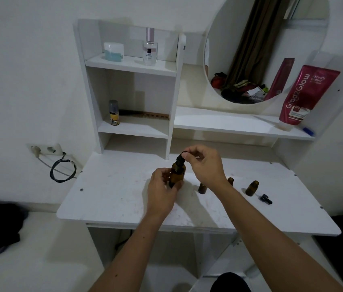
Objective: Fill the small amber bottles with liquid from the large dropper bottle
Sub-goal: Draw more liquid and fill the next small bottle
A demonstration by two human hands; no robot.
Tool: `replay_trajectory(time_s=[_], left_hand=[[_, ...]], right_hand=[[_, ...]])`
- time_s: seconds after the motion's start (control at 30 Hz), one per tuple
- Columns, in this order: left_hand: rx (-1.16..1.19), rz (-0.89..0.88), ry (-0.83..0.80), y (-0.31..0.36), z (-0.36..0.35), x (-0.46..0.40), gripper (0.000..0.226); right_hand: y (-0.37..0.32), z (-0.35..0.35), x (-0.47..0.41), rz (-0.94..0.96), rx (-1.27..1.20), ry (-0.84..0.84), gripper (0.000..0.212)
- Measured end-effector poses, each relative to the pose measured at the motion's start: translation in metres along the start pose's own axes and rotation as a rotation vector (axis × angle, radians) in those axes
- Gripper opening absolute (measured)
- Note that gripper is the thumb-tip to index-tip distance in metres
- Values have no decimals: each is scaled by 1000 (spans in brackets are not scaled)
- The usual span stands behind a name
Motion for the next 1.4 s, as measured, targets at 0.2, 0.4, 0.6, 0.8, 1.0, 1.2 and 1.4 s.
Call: replay_trajectory(time_s=[0.2,0.4,0.6,0.8,1.0,1.2,1.4], left_hand=[[-49,3,-4,2,1,1,50],[-84,-15,-6,5,1,2,56],[-69,-71,83,14,7,18,72],[41,-167,59,39,-31,58,59],[-8,-177,-235,47,-105,89,32],[-139,-103,-323,37,-143,80,57],[-210,-47,-323,27,-161,65,66]], right_hand=[[-4,3,3,42,1,-31,9],[-25,37,5,123,-74,68,15],[-32,102,11,221,-169,259,16],[24,144,30,119,-107,317,16],[79,156,45,-14,-87,339,16],[98,157,50,-53,-76,350,14],[107,155,46,-66,-116,344,13]])
Point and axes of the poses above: each hand's wrist, its own x-axis away from the middle knuckle, its own z-axis out of the back of the hand, y = z × x, the point moved 7 cm from there along -x, towards the middle knuckle, and after that the axes turned 11 degrees about x, right-handed, at the moved point
